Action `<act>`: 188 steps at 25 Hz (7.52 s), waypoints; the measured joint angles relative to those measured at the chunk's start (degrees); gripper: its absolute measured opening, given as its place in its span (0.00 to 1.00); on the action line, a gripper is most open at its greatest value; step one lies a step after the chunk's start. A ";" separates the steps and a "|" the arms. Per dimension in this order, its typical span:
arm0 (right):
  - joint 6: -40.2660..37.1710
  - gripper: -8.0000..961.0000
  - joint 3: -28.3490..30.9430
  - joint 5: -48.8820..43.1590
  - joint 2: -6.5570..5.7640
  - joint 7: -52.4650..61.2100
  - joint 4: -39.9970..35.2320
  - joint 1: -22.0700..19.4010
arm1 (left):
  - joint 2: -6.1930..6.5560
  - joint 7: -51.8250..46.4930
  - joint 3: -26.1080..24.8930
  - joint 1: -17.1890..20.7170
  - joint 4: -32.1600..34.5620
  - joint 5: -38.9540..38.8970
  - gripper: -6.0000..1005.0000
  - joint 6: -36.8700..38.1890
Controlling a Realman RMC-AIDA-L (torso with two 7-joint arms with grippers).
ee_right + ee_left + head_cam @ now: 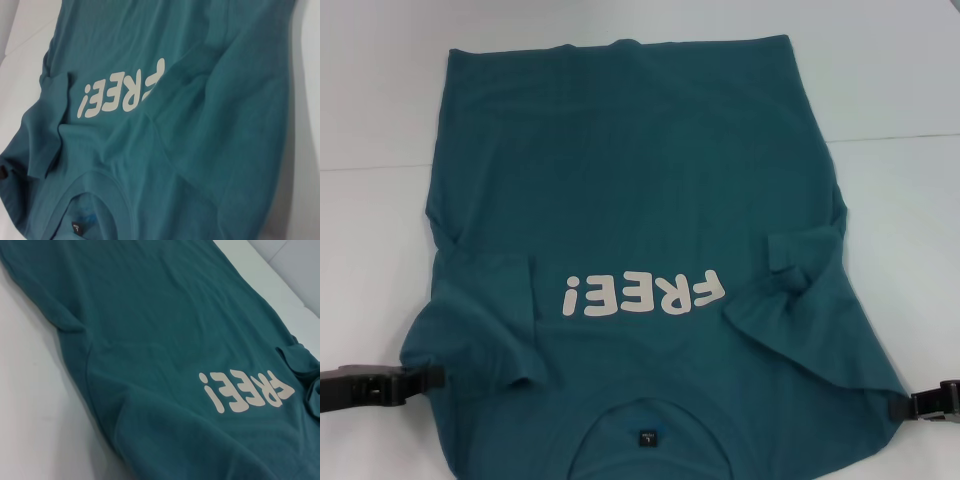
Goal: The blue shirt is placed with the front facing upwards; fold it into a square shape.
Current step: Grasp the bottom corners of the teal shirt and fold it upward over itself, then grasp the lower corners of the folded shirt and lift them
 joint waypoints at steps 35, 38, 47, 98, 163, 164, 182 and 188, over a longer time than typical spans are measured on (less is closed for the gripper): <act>-3.36 0.04 11.04 0.53 -1.37 -14.77 2.53 -9.59 | 0.79 -5.97 -3.93 5.66 3.35 4.25 0.02 9.09; -4.09 0.04 12.42 0.53 -1.59 -15.56 2.52 -10.40 | 0.79 -5.55 -3.95 5.74 3.41 5.16 0.02 10.81; -4.41 0.04 14.33 0.48 -1.75 -17.21 2.47 -12.53 | 0.72 -4.73 -3.95 6.27 4.09 6.89 0.02 15.20; 12.62 0.04 19.58 1.81 -2.11 -19.34 7.86 6.00 | 3.42 -5.55 -5.22 -13.03 -10.63 -3.51 0.02 -2.56; 46.53 0.05 5.07 1.87 -3.84 -11.63 17.44 22.70 | 1.69 -2.98 -1.91 -20.75 -18.86 -13.12 0.02 -31.74; 46.47 0.05 4.95 1.90 -3.83 -11.59 17.36 22.66 | 1.58 -2.98 -1.60 -20.73 -18.76 -13.11 0.02 -31.76; 40.04 0.66 4.94 7.18 -3.24 -11.88 8.92 17.69 | 1.24 -6.66 -1.31 -14.49 -5.99 -16.52 0.71 -22.57; 33.01 0.79 4.85 7.37 -3.09 -11.98 7.20 14.74 | 1.14 -6.26 1.15 -10.55 -4.20 -16.73 0.83 -18.09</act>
